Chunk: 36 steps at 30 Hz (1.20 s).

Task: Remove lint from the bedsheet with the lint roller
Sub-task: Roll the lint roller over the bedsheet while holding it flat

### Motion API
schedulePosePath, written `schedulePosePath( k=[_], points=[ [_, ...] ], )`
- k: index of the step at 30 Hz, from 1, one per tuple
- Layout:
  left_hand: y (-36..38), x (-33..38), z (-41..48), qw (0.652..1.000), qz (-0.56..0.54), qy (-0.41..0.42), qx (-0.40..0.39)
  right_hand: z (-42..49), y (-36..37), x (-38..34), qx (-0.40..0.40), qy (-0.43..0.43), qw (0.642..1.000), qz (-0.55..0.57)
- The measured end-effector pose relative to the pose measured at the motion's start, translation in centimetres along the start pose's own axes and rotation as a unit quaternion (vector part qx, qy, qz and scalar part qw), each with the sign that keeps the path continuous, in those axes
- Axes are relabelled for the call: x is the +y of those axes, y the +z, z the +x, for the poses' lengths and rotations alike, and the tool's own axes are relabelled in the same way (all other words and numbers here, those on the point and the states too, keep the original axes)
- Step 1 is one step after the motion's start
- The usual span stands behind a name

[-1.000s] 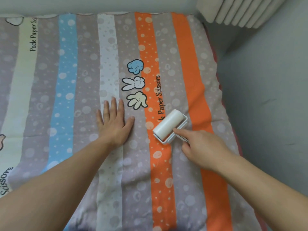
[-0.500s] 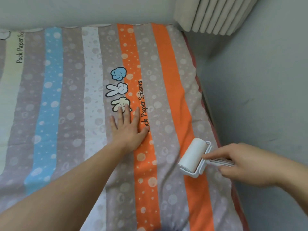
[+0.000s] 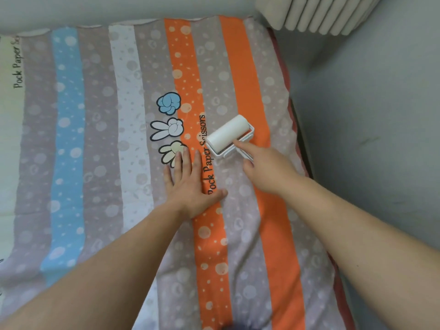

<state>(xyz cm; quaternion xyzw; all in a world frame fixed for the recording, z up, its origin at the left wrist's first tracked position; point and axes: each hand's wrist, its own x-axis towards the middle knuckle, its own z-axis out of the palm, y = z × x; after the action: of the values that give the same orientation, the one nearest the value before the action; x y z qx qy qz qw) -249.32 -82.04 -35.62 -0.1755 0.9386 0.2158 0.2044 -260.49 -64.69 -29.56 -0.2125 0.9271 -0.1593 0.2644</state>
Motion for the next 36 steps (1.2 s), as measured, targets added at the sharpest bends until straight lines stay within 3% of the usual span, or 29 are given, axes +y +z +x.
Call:
schedulePosePath(
  k=[6, 12, 16, 25, 31, 36],
  points=[
    [-2.2, 1.9, 0.0, 0.998, -0.019, -0.027, -0.051, -4.5, -1.7, 2.5, -0.035, 0.030, 0.997, -0.058],
    [-1.7, 4.5, 0.9, 0.996, 0.019, 0.049, -0.066, -9.4, -2.2, 6.0, -0.066, 0.074, 0.989, -0.108],
    [-0.9, 5.1, 1.2, 0.996, 0.031, 0.052, -0.073, -11.4, -2.6, 7.2, -0.092, 0.109, 0.980, -0.139],
    [0.0, 4.8, 2.0, 0.995, 0.024, 0.045, -0.087, -15.8, -7.4, 8.0, -0.155, 0.199, 0.959, -0.125],
    [0.3, 4.7, 2.1, 0.995, 0.016, 0.047, -0.086, -12.3, -10.2, 6.5, -0.074, 0.169, 0.983, -0.022],
    [0.8, 4.7, 2.2, 0.996, 0.030, 0.043, -0.067, -6.3, -7.3, 5.6, 0.007, 0.123, 0.992, 0.017]
  ],
)
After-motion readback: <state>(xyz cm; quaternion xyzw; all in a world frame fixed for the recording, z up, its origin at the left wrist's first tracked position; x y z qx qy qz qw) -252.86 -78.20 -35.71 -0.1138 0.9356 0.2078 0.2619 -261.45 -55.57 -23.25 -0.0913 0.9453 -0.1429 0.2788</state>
